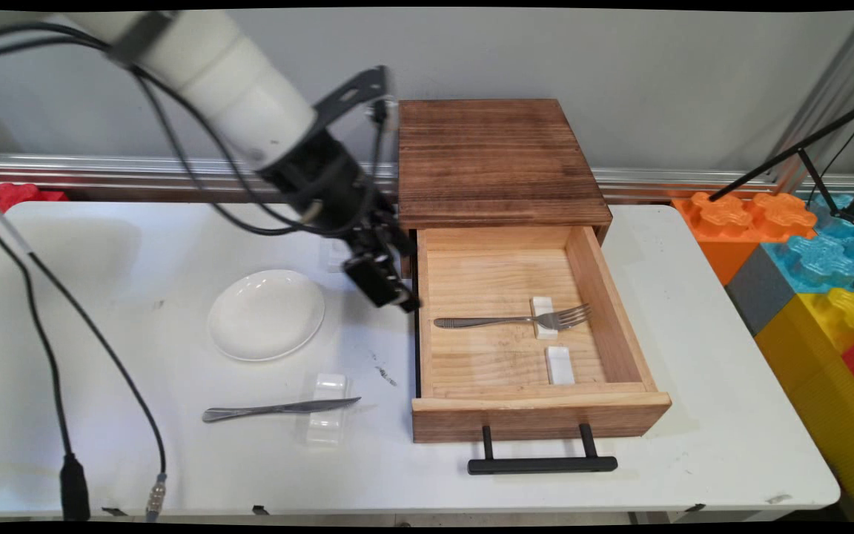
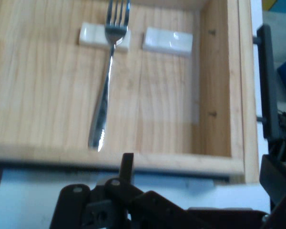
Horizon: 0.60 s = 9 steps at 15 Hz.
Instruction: Pick up the knife from the right of the white plate
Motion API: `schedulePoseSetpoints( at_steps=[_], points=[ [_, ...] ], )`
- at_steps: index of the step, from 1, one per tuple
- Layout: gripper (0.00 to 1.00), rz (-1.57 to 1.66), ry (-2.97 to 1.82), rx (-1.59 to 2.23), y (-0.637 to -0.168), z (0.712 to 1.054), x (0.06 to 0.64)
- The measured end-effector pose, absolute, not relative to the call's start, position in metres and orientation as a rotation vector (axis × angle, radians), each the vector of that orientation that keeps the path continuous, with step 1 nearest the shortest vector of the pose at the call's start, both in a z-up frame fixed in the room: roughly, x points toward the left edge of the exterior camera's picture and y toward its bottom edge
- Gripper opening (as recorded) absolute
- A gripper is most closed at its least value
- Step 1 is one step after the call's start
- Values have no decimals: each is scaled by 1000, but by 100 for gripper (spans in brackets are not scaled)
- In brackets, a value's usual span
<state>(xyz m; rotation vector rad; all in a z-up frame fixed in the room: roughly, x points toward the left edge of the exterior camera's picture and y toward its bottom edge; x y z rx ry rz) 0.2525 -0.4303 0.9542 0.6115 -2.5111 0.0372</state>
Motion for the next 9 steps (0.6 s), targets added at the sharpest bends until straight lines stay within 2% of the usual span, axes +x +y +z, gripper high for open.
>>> schedulePoseSetpoints(
  at_steps=[5, 9],
  points=[
    [100, 40, -2572, 643, -395, 965, 296],
    [100, 36, -2620, 656, -371, 960, 323]
  ],
)
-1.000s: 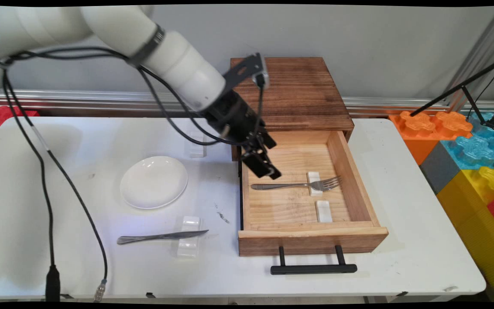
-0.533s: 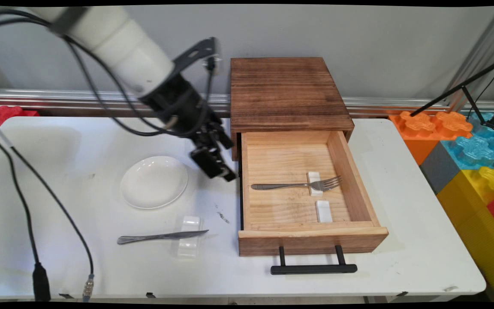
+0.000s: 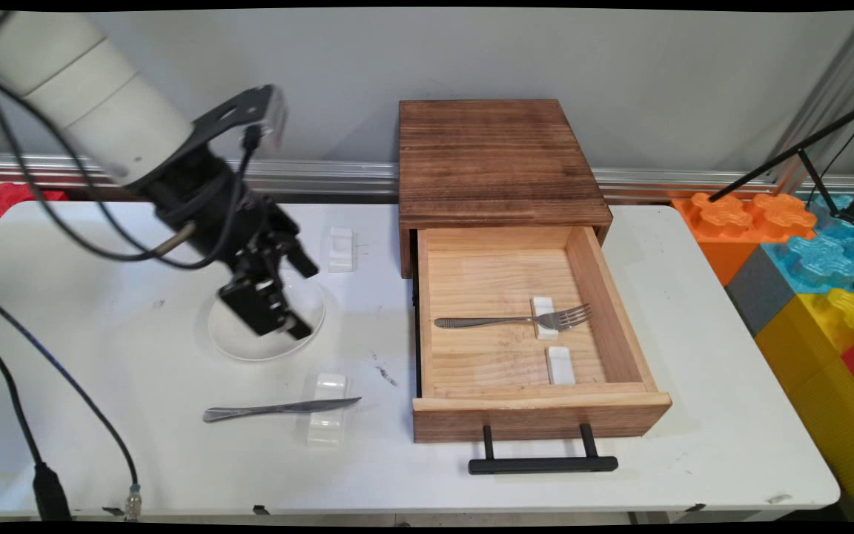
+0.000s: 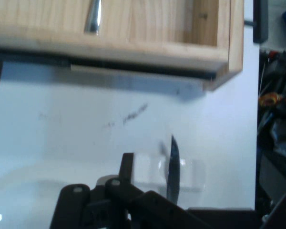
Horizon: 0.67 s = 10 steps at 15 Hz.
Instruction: Pick up the knife from the right of the white plate
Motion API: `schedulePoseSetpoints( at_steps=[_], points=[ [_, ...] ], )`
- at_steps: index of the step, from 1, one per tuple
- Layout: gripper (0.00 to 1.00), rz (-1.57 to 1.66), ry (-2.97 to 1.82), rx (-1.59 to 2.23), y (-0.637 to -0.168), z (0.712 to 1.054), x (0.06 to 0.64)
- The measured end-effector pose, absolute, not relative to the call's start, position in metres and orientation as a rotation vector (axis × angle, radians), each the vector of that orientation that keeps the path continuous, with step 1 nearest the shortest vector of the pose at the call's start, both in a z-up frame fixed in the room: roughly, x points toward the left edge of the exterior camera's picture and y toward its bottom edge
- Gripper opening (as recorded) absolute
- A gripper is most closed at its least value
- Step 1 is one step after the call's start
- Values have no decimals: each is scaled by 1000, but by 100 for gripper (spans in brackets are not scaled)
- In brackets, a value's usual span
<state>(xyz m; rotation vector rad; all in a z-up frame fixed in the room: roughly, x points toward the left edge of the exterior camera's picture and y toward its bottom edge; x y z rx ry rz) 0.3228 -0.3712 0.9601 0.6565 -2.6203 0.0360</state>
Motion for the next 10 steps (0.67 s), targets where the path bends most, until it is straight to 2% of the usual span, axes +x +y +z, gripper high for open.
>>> schedulePoseSetpoints(
  at_steps=[10],
  points=[
    [100, 29, -2711, 690, -332, 913, 356]
  ],
)
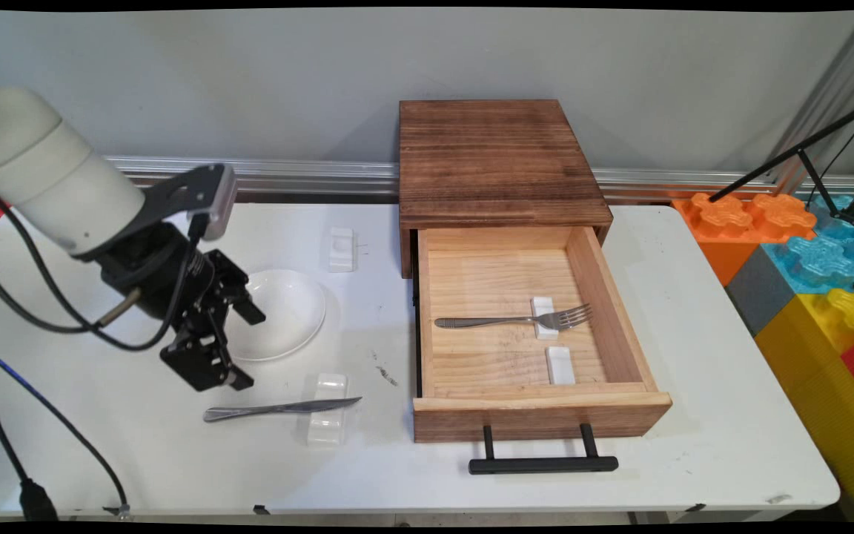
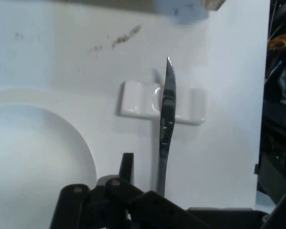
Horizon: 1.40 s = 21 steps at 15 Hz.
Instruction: Pick up the knife from the right of the white plate
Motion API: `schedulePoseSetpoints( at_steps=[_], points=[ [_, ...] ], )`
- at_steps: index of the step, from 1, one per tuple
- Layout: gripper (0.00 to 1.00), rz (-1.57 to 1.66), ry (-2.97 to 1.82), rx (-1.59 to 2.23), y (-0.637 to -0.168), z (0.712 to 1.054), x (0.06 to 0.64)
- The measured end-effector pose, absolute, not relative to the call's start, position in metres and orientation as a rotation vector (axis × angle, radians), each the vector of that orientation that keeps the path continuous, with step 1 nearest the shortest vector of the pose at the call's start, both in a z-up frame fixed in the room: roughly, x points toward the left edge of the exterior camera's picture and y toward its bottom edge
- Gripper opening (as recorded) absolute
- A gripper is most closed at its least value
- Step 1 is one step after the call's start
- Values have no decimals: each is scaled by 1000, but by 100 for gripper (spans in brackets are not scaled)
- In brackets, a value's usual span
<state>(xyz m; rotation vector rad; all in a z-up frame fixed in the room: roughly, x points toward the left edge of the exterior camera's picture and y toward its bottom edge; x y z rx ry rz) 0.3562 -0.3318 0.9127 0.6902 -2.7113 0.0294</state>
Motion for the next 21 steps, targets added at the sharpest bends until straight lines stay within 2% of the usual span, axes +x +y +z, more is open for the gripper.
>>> schedulePoseSetpoints(
  at_steps=[10, 21],
  points=[
    [100, 64, -2741, 684, -328, 847, 364],
    [100, 66, -2744, 643, -332, 795, 367]
  ],
)
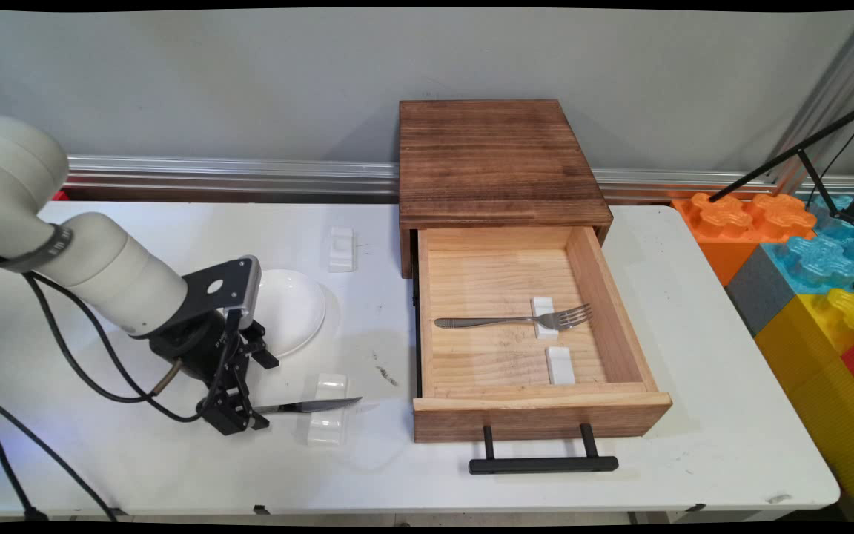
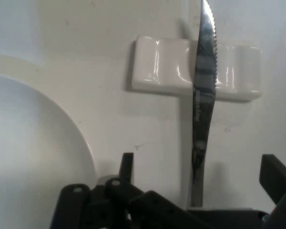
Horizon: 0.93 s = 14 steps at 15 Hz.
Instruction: Pick up the knife from the right of the white plate
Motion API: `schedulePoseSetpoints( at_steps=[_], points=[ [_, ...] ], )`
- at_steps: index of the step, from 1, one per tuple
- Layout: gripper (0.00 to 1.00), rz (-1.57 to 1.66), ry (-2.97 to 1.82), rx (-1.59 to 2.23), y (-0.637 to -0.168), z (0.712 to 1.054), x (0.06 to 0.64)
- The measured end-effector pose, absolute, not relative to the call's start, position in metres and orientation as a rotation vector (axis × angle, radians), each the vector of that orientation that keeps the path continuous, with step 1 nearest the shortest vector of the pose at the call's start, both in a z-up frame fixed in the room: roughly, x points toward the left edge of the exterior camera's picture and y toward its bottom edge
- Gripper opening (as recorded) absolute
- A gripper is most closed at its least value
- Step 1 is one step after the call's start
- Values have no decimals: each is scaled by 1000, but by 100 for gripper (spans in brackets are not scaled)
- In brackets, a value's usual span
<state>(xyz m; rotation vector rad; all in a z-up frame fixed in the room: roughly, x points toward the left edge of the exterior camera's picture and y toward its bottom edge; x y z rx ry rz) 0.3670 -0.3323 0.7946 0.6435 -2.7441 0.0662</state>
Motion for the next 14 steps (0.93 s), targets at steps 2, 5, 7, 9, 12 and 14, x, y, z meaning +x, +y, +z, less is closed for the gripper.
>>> schedulePoseSetpoints(
  at_steps=[2, 5, 7, 9, 12, 14],
  points=[
    [100, 67, -2744, 637, -333, 790, 367],
    [100, 68, -2743, 624, -333, 782, 366],
    [100, 70, -2743, 619, -334, 779, 366],
    [100, 72, -2742, 613, -335, 776, 366],
    [100, 73, -2742, 605, -335, 772, 366],
    [100, 74, -2741, 598, -336, 769, 366]
  ],
)
